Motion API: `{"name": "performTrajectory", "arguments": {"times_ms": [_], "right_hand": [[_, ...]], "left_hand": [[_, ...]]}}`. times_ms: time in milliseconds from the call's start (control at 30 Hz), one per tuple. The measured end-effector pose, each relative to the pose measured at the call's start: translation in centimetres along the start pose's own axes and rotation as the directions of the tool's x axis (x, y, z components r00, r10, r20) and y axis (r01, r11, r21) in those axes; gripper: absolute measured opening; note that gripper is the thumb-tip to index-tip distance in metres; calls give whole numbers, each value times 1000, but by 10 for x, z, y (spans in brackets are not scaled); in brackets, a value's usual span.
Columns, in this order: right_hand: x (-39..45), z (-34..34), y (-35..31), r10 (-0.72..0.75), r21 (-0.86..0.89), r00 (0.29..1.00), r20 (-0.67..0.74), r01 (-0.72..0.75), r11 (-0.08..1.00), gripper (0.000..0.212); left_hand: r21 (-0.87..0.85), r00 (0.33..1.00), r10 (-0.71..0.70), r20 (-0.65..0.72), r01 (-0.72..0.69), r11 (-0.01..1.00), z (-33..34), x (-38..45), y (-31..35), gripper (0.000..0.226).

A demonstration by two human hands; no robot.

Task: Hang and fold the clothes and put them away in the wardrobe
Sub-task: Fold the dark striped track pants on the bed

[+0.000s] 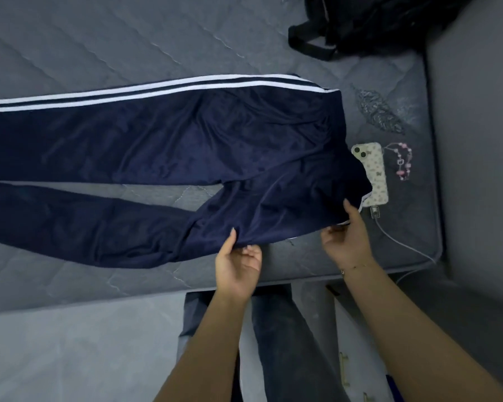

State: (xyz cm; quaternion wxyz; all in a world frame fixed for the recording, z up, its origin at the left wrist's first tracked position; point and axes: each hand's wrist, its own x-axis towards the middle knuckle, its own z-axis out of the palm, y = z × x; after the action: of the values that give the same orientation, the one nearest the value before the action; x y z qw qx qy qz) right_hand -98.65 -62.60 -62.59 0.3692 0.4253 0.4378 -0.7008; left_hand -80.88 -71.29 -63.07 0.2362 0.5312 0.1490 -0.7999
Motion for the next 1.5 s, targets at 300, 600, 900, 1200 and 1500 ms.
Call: {"name": "performTrajectory", "arguments": {"times_ms": [300, 600, 900, 1200, 1500], "right_hand": [[-16, 52, -8, -85, -74, 996, 33, 87, 993, 13], [9, 175, -29, -145, -26, 982, 123, 149, 989, 5], [94, 246, -40, -55, -172, 985, 163, 84, 982, 21], [97, 228, -2, -193, -749, 915, 353, 400, 528, 45], [22, 181, 130, 193, -635, 656, 730, 755, -163, 39]], "left_hand": [[272, 877, 432, -211, -372, 888, 46, -52, 18, 19], [153, 859, 498, -121, -480, 864, 188, 2, 112, 16], [335, 893, 449, -47, -409, 849, 234, 95, 164, 34], [808, 893, 378, 246, -404, 428, 179, 106, 182, 36], [902, 575, 723, 383, -403, -157, 29, 25, 262, 19]]}}
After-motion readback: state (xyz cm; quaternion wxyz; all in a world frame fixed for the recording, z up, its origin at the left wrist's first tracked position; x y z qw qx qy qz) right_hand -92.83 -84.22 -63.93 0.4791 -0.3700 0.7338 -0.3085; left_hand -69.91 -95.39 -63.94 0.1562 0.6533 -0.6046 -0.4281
